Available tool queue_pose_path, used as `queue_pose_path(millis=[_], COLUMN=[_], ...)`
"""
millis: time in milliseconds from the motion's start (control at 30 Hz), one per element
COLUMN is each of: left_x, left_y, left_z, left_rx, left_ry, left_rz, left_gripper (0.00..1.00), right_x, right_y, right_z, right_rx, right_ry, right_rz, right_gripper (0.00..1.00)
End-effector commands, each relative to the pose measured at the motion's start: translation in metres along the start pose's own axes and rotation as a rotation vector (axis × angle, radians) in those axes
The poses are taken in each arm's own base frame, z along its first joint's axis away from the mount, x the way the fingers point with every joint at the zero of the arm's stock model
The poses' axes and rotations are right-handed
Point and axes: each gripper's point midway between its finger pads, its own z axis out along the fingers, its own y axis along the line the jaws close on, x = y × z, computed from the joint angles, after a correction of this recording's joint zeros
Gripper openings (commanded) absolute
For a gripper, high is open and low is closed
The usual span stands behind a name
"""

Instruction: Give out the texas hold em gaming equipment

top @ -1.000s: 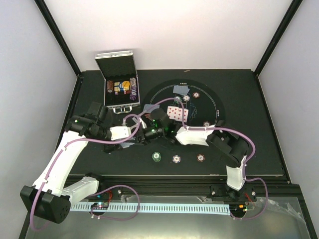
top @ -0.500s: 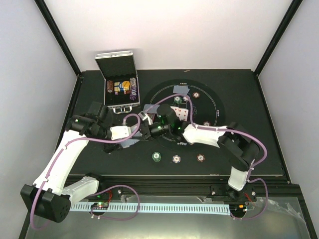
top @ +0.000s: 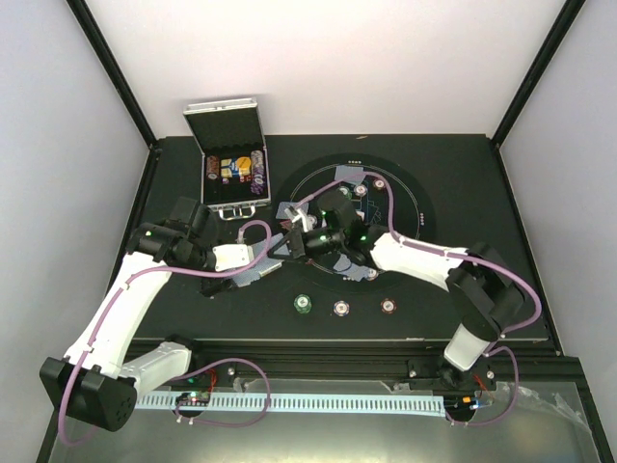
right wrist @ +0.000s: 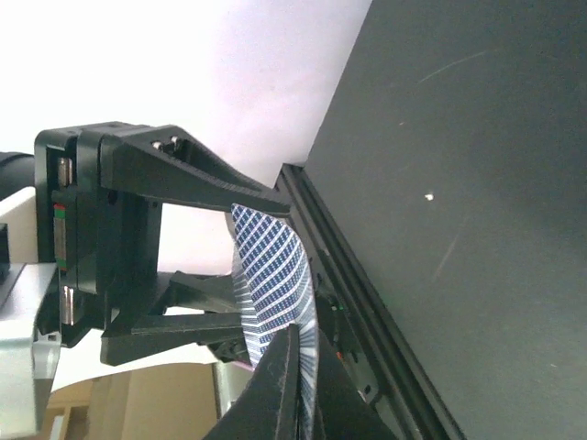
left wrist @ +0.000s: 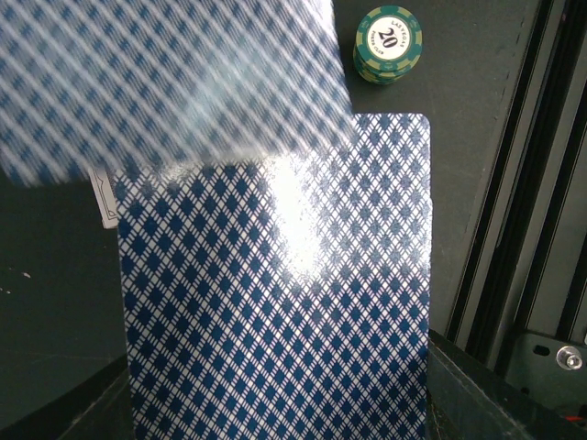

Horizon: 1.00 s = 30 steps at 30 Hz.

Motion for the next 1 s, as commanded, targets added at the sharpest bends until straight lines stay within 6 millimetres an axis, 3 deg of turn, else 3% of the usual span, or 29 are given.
queue_pose_path(millis=[0, 100, 200, 267, 500, 600, 700, 967], left_x=[-0.009, -0.009, -0.009, -0.01, -0.011, -0.009, -0.007, -0.008], left_y=[0.002, 0.002, 0.001, 0.001, 0.0, 0.001, 0.001, 0.003], left_z=[-0.011, -0.011, -0.011, -0.01, -0.01, -0.01, -0.008, -0.008], left_rx=[-0.023, -0.024, -0.022, -0.017, -0.014, -0.019, -0.022, -0.023], left_ry=[-0.03, -0.03, -0.034, -0.038, -0.041, -0.035, -0.03, -0.028], left_rz=[0.022, 0.022, 0.022, 0.018, 0.012, 0.013, 0.011, 0.007], left_gripper=[0.02, 0.01, 0.02, 0.02, 0.02, 0.02, 0.02, 0.02], right_x=[-0.011, -0.034, -0.06, -0.075, -0.124, -0.141, -0.146, -0.133], right_y=[-0.023, -0.048, -0.095, -0.114, -0.155, -0.172, -0.185, -0.234], right_z=[-0.035, -0.078, -0.142, -0.178, -0.242, -0.247, -0.244, -0.22], right_rx=[0.121, 0.337, 0.811, 1.065, 1.662, 1.832, 1.893, 1.86], right_ry=[-0.05, -0.127, -0.213, -0.239, -0.166, -0.075, -0.012, 0.16], right_rz=[-0.009, -0.049, -0.149, -0.267, -0.677, -0.832, -0.949, -1.014], right_gripper=[0.01, 0.01, 0.01, 0.01, 0.01, 0.01, 0.01, 0.01])
